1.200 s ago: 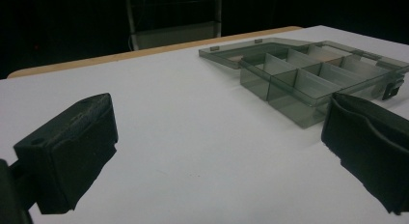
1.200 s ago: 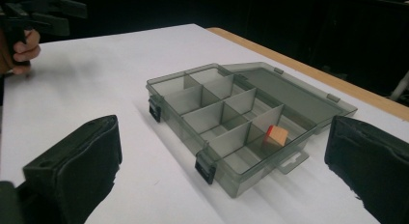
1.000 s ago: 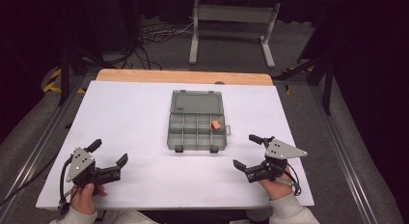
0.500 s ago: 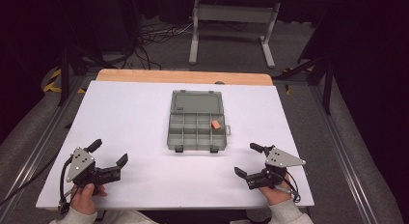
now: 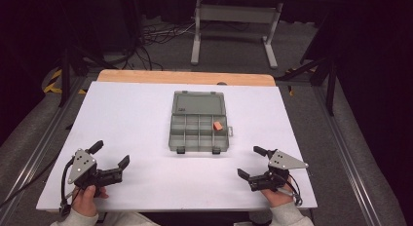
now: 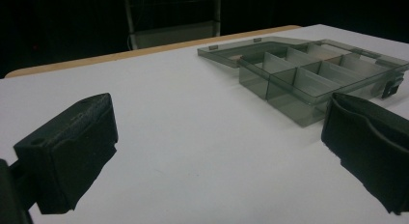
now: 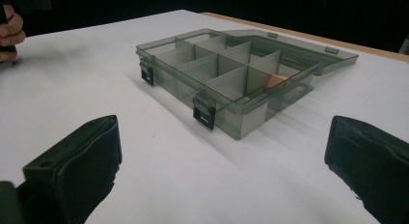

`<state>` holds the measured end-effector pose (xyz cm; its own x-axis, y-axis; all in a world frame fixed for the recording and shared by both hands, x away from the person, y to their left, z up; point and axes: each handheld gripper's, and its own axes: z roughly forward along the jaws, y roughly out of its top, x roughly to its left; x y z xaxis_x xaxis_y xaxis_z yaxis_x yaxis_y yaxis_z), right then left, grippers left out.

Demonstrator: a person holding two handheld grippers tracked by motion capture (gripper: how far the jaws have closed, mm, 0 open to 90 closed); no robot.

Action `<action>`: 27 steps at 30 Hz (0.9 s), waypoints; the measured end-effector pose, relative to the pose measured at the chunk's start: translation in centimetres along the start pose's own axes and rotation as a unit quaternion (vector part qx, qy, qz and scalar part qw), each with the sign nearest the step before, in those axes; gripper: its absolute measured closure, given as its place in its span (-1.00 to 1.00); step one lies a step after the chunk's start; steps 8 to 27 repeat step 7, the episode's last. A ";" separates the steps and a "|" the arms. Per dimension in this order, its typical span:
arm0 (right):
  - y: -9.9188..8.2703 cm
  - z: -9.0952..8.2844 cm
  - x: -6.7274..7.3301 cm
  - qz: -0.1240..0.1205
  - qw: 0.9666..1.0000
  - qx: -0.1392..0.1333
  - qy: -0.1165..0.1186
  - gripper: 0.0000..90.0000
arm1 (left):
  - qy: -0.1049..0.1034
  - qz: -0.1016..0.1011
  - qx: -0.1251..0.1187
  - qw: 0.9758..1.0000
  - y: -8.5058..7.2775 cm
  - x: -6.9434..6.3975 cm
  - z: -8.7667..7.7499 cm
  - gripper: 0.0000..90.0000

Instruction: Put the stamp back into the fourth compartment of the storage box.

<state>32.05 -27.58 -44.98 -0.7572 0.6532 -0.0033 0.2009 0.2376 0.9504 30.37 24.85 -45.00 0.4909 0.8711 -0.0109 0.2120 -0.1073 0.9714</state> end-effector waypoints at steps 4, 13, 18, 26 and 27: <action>0.0 0.0 0.1 -0.004 1.000 0.001 -0.002 -0.99 | 0.000 -0.002 0.002 1.000 0.0 0.1 0.0 -1.00; 0.0 0.0 0.1 -0.007 1.000 -0.001 -0.006 -0.99 | 0.001 -0.004 0.002 1.000 -0.1 0.1 0.1 -1.00; 0.0 0.0 0.1 -0.007 1.000 -0.001 -0.006 -0.99 | 0.001 -0.004 0.002 1.000 -0.1 0.1 0.1 -1.00; 0.0 0.0 0.1 -0.007 1.000 -0.001 -0.006 -0.99 | 0.001 -0.004 0.002 1.000 -0.1 0.1 0.1 -1.00; 0.0 0.0 0.1 -0.007 1.000 -0.001 -0.006 -0.99 | 0.001 -0.004 0.002 1.000 -0.1 0.1 0.1 -1.00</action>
